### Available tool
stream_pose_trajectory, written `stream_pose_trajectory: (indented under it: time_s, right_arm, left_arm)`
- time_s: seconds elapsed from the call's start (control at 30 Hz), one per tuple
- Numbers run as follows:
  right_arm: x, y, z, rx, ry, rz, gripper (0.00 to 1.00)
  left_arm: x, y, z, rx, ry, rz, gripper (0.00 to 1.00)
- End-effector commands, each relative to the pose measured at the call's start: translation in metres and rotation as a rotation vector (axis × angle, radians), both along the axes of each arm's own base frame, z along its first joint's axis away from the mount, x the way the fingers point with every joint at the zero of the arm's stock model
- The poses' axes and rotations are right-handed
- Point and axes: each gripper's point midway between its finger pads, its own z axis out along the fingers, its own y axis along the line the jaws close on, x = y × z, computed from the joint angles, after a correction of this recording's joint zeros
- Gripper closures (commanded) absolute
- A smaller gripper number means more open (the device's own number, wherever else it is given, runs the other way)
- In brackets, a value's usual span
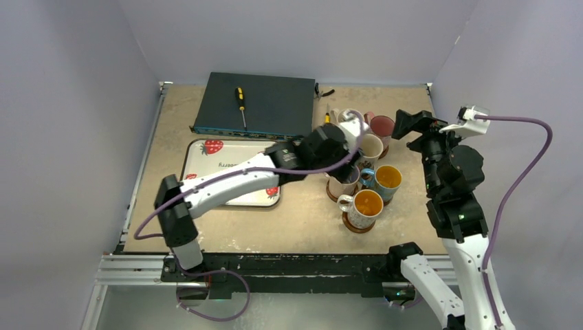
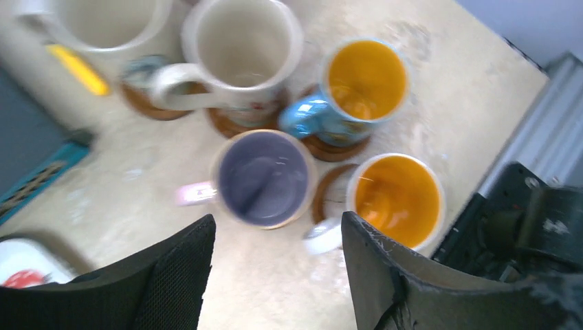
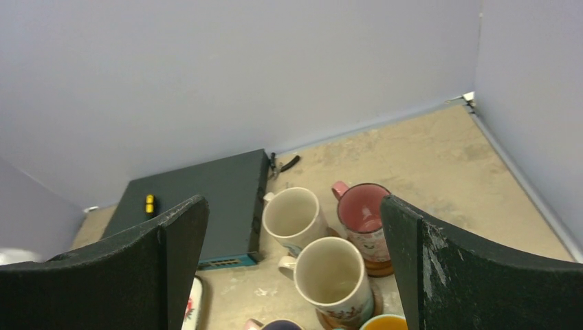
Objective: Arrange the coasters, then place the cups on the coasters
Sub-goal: Reset both arms
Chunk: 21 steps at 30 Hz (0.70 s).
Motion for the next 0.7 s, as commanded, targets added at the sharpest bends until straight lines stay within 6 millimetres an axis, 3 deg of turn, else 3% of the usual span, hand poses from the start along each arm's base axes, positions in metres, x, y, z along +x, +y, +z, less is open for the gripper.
stream_pose_trajectory:
  time_s: [0.0, 0.13, 0.23, 0.43, 0.53, 0.67]
  right_arm:
    - [-0.005, -0.018, 0.012, -0.063, 0.012, -0.09, 0.02]
    - [-0.001, -0.023, 0.004, -0.102, 0.062, -0.115, 0.02]
    - [0.0, -0.023, -0.001, -0.128, 0.083, -0.114, 0.02]
    - [0.004, -0.014, -0.008, -0.201, 0.085, -0.053, 0.02]
    - [0.006, -0.007, -0.013, -0.237, 0.076, -0.012, 0.02]
    - [0.005, -0.005, -0.018, -0.253, 0.051, 0.002, 0.02]
  left_arm:
    - [0.051, 0.063, 0.041, -0.104, -0.073, 0.171, 0.35]
    - [0.088, 0.148, 0.051, -0.131, -0.107, 0.375, 0.3]
    - [0.11, 0.223, 0.063, -0.172, -0.148, 0.552, 0.24]
    - [0.126, 0.375, 0.069, -0.19, -0.206, 0.89, 0.18]
    - [0.119, 0.427, 0.067, -0.161, -0.268, 1.061, 0.17]
    - [0.101, 0.459, 0.07, -0.133, -0.38, 1.193, 0.17]
